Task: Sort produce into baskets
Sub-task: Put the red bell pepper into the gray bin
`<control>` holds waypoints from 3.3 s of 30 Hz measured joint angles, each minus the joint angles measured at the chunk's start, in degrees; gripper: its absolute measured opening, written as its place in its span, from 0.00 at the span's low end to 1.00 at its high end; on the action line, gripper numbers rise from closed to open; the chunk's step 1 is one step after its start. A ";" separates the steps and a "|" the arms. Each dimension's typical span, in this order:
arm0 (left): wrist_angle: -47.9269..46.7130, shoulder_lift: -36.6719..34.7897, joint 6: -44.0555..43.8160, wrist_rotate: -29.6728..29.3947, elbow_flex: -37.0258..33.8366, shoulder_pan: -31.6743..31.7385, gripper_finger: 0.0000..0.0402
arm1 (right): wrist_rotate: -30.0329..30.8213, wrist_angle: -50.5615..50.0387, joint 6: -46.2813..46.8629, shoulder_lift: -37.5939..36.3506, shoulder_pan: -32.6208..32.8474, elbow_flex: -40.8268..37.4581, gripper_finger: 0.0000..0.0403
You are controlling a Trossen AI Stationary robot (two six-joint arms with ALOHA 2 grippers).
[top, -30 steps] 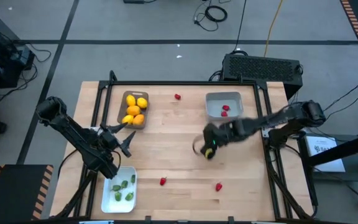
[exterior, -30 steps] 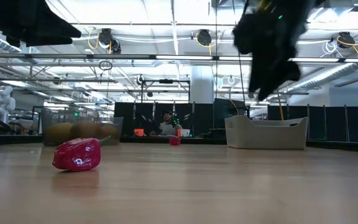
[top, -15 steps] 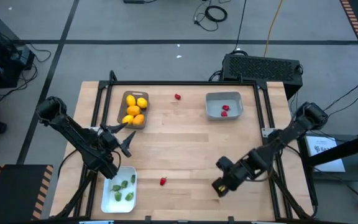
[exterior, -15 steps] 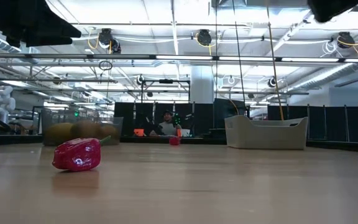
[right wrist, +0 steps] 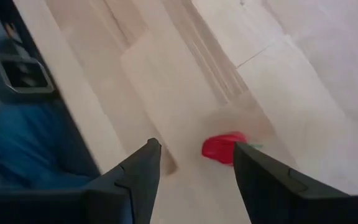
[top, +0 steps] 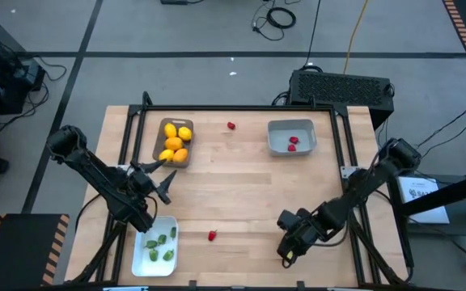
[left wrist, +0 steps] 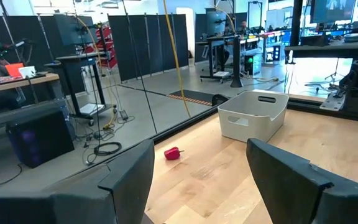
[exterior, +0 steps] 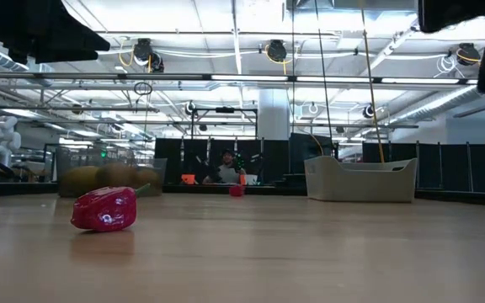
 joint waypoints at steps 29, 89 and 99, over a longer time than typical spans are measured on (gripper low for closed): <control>0.02 0.02 0.04 -0.02 0.02 0.01 0.65 | 3.23 2.33 -12.52 13.81 1.51 0.11 0.47; 0.16 0.00 1.20 -0.03 0.02 0.00 0.65 | 10.98 -37.93 -63.62 13.81 -69.92 26.92 0.46; -0.02 0.01 1.60 -0.04 0.02 0.01 0.65 | 10.51 -36.27 -65.12 13.81 -70.14 26.86 0.61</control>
